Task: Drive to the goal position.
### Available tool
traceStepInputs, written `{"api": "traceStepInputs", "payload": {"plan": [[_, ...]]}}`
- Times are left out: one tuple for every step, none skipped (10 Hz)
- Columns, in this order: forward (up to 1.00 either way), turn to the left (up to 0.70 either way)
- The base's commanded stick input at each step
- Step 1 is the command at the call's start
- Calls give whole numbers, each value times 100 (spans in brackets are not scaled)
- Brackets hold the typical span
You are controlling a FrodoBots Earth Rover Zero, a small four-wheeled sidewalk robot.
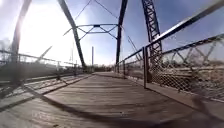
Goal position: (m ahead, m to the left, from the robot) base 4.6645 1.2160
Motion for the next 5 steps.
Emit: {"api": "traceStepInputs", "payload": {"plan": [[100,0],[100,0],[100,0],[100,6],[100,13]]}}
